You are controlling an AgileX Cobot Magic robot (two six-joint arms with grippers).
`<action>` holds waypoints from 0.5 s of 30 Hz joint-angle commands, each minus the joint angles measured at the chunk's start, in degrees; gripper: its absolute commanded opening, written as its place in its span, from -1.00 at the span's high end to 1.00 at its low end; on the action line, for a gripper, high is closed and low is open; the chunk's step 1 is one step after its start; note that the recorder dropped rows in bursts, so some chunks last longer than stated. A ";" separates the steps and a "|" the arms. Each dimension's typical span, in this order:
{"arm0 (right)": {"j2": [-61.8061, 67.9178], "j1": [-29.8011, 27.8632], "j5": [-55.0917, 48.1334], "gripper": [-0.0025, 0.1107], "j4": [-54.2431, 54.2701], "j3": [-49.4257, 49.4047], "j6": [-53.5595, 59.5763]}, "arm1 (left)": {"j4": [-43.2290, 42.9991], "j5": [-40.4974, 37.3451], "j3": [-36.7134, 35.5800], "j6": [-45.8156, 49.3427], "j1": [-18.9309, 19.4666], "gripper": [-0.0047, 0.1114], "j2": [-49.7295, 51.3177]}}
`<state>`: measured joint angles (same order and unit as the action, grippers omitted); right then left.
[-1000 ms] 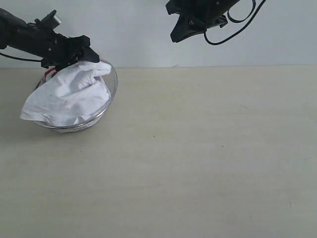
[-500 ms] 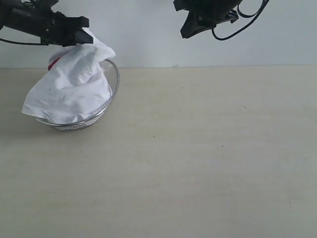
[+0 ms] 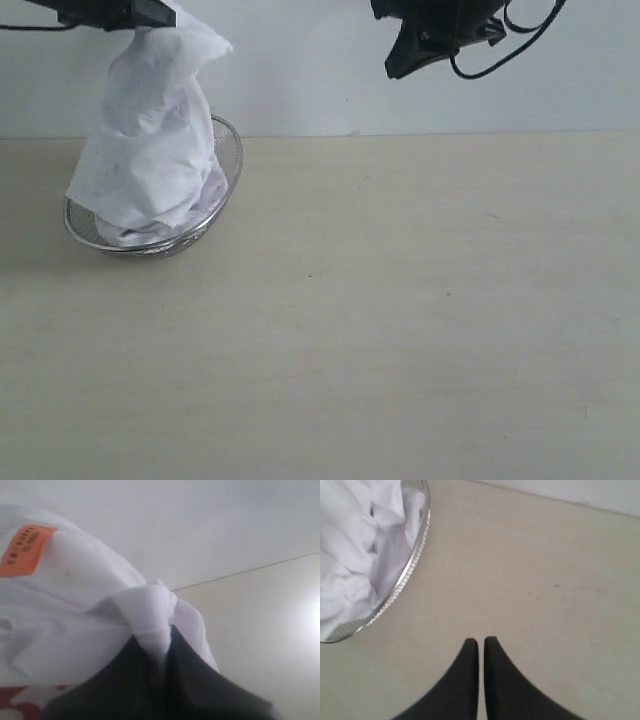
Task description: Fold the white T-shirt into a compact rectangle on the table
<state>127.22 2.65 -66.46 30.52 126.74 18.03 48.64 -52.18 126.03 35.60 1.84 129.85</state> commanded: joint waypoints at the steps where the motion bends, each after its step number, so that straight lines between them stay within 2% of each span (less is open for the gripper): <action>1: -4.58 -0.44 6.23 0.96 1.28 -10.35 2.18 | -0.24 -0.56 0.62 -0.26 -0.36 0.84 -5.60; 10: -22.99 -2.15 18.96 0.96 2.36 -37.71 9.04 | -0.24 -1.50 0.62 -1.82 -0.36 0.84 -15.37; 15: -30.87 -2.79 20.68 0.96 2.13 -43.71 10.92 | -0.47 -2.20 0.62 -1.70 -0.36 0.84 -22.17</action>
<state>100.40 0.35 -47.21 32.36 85.25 27.39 47.30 -53.92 126.12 34.49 1.84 112.12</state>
